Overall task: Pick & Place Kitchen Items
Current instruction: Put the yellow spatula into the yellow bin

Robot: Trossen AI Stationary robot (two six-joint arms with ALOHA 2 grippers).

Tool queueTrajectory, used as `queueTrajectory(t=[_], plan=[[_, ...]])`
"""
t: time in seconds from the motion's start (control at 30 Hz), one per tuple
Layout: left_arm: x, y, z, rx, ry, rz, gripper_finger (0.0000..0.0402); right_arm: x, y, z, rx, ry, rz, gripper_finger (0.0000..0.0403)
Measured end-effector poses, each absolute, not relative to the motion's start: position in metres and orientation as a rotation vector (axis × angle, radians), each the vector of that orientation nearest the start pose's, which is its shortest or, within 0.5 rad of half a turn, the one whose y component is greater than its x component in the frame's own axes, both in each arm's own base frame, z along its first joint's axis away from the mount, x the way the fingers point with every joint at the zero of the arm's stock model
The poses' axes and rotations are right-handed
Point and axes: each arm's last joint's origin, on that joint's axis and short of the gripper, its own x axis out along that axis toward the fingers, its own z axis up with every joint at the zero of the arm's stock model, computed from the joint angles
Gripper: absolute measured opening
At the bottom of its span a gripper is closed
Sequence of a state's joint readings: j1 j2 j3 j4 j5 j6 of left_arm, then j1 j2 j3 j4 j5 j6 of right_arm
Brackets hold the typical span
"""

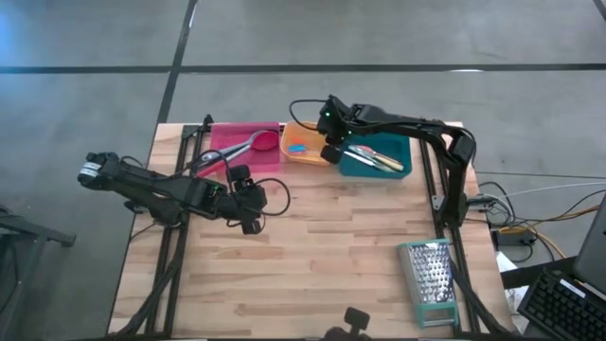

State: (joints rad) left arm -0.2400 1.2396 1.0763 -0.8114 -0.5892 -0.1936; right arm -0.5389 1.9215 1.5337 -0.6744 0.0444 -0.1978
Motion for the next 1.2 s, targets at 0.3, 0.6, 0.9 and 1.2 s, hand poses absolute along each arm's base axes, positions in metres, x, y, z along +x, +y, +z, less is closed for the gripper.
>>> queueTrajectory(t=[0.3, 0.6, 0.9, 1.2], plan=[[0.234, -0.041, 0.297, 0.214, 0.854, 0.404, 0.0202, 0.357, -0.216, 0.194, 0.122, 1.171, -0.407, 0.001], [0.235, -0.041, 0.297, 0.213, 0.853, 0.404, 0.0202, 0.361, -0.223, 0.162, 0.142, 1.241, -0.396, 0.0011], [0.235, -0.041, 0.297, 0.213, 0.853, 0.404, 0.0202, 0.361, -0.225, 0.154, 0.154, 1.26, -0.4, 0.0012], [0.235, -0.041, 0.297, 0.214, 0.853, 0.404, 0.0202, 0.36, -0.225, 0.158, 0.13, 1.257, -0.387, 0.0033]])
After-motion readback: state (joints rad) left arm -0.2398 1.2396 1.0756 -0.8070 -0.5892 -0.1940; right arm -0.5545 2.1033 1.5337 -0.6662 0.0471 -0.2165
